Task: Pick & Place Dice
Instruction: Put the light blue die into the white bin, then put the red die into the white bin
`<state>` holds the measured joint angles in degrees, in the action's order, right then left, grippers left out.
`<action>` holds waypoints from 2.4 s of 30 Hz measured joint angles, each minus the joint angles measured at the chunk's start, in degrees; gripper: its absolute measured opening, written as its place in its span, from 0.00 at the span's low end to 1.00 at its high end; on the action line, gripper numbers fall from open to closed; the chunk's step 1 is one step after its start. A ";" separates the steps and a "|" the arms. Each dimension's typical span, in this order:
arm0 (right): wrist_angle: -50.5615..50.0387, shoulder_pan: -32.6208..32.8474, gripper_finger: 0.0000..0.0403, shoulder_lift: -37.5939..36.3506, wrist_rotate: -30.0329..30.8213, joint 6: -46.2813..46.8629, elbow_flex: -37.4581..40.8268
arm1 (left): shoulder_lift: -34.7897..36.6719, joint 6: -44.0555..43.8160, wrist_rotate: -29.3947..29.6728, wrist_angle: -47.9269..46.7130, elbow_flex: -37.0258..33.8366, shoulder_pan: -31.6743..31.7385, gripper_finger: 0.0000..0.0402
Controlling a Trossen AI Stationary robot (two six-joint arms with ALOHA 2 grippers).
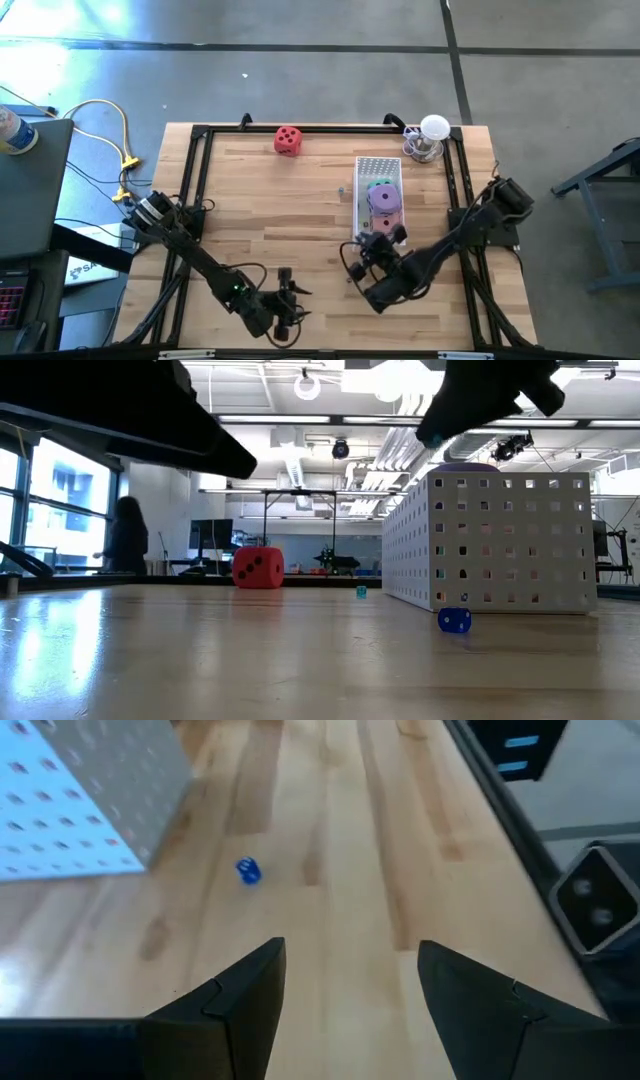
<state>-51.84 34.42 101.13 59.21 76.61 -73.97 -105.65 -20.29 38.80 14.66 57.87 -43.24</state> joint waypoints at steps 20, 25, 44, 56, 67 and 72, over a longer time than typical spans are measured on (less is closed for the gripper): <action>-5.01 -4.47 0.31 2.51 -3.88 9.02 0.00 | 0.00 -3.79 -4.25 -1.20 0.00 -2.36 0.55; -3.39 -2.62 0.32 2.51 1.01 5.84 0.00 | 0.00 -7.05 -4.25 -3.15 0.02 -2.28 0.55; 40.58 12.18 0.28 1.07 11.08 -38.75 0.00 | 2.36 -14.75 -15.25 -13.61 0.04 -2.26 0.55; 48.16 14.83 0.28 1.07 9.65 -42.41 0.00 | 2.36 -16.83 -14.42 -13.33 0.04 0.40 0.55; 48.18 11.49 0.28 1.07 5.34 -45.74 0.00 | 2.36 -12.78 -13.84 -13.35 0.04 -1.04 0.58; 48.27 10.00 0.28 1.31 0.35 -45.32 0.00 | 2.36 -10.09 -9.66 -13.35 0.04 -2.06 0.70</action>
<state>-3.57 44.42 102.44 59.56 31.29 -73.97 -103.28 -30.38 29.14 1.30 57.91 -45.29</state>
